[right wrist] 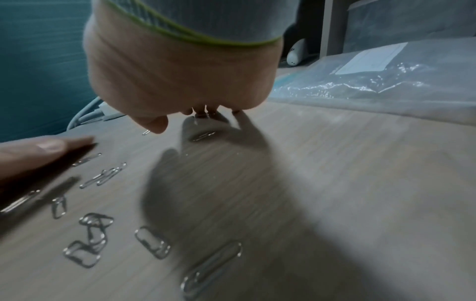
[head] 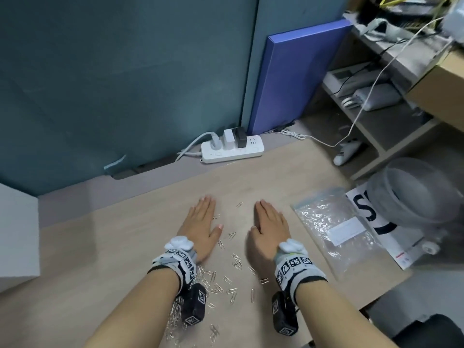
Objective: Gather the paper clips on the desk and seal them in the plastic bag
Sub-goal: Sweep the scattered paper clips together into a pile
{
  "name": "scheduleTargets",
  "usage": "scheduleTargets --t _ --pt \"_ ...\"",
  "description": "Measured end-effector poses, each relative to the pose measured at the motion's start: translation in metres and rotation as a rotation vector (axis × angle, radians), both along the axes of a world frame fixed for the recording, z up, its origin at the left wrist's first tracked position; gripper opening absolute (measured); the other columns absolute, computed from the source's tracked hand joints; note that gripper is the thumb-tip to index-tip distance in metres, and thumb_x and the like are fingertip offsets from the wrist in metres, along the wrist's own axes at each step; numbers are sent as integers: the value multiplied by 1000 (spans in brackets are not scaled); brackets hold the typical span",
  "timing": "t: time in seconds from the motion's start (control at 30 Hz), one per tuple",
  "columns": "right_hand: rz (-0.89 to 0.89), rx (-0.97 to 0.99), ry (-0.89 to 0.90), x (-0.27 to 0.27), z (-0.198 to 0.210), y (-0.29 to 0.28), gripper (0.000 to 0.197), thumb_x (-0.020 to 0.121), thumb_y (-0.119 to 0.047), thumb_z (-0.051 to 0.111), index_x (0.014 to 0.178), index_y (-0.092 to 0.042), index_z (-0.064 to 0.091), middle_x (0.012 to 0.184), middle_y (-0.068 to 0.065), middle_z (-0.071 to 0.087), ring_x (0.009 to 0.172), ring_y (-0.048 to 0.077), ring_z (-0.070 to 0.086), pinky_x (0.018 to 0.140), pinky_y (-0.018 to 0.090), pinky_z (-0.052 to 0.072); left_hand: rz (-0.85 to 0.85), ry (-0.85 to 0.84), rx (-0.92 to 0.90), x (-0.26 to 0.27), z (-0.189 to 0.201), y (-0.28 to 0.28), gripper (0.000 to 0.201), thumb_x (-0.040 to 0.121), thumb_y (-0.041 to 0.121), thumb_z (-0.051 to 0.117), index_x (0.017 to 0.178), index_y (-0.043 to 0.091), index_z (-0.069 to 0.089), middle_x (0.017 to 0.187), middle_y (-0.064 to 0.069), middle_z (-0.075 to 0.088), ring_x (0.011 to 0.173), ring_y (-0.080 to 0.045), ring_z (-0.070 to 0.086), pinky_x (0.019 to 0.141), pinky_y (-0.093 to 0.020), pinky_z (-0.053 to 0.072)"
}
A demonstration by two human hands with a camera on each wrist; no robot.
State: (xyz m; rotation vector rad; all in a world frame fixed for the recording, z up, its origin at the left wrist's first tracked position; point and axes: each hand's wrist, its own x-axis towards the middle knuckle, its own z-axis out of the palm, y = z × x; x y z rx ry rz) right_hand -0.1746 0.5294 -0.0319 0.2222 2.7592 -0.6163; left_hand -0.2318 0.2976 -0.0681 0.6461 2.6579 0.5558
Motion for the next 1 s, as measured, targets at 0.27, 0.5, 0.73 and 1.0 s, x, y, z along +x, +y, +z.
scheduleTargets --t 0.27,0.5,0.73,1.0 --pt "69 -9 49 -19 10 23 46 86 -16 49 132 -25 49 132 0 49 114 25 46 94 39 42 -239 81 -148 -16 10 52 63 103 45 23 159 27 -1 166 10 -7 152 -13 -9 124 -43 0" --pt "91 -114 47 12 1 11 39 83 -8 50 119 -24 54 120 -2 51 106 24 46 90 37 46 -227 43 -143 22 5 30 63 103 44 21 158 28 -4 165 11 -10 151 -11 -15 124 -41 -3" --pt "120 -235 40 69 -5 -37 36 88 -6 49 119 -22 57 119 -4 50 108 20 47 95 30 45 -240 42 -60 78 11 -5 63 103 40 28 159 22 4 165 7 -4 152 -12 -9 122 -28 -8" --pt "27 -120 132 62 11 -54 58 89 -18 52 146 -27 46 149 -4 45 135 21 42 113 38 38 -43 161 -111 85 20 -40 65 99 45 36 158 27 16 166 7 3 153 -16 3 123 -46 6"
